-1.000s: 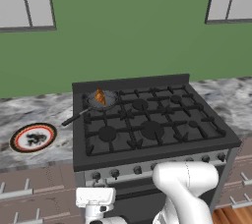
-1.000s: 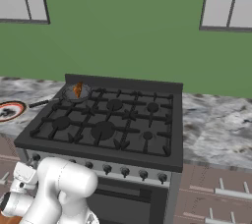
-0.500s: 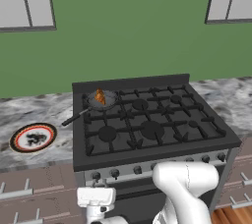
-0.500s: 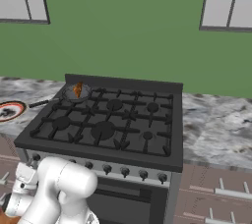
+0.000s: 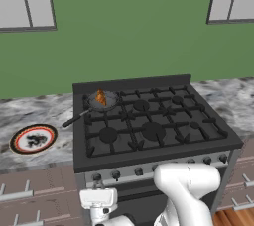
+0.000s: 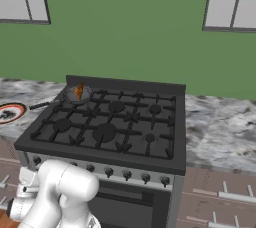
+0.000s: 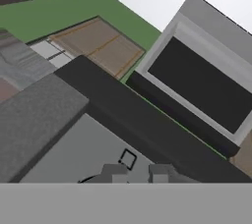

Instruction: Pick the croissant and place it on the pan. Then turn on the stove to warm the croissant.

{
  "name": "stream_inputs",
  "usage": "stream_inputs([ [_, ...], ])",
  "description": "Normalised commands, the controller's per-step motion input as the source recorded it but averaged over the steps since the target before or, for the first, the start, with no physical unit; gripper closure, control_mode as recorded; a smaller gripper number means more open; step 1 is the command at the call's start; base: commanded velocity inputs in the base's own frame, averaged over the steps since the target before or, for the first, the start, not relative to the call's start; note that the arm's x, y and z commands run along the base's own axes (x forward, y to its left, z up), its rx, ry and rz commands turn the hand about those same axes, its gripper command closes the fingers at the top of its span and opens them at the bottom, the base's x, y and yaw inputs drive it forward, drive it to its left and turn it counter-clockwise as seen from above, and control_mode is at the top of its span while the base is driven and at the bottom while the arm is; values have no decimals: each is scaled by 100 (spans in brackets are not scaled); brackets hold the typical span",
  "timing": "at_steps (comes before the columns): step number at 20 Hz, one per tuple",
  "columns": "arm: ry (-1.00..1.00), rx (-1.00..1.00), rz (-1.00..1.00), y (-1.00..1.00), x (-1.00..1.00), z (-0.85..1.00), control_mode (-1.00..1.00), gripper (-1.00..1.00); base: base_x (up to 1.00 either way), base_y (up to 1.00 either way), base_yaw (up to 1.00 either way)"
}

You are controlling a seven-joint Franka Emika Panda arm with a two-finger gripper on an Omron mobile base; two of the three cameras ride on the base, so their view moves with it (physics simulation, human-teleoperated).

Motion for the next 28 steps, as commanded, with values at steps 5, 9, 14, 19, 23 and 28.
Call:
stream_inputs([
  [5,-10,11,15,-26,49,1,-100,100,0,0,0],
  [9,-4,31,23,-82,41,2,-100,100,0,0,0],
  [14,1,53,38,-71,31,8,-100,100,0,0,0],
  [19,17,53,50,-26,45,21,-100,100,0,0,0],
  [23,17,34,72,-1,16,30,-100,100,0,0,0],
  [28,18,26,84,0,-3,11,-100,100,0,0,0],
])
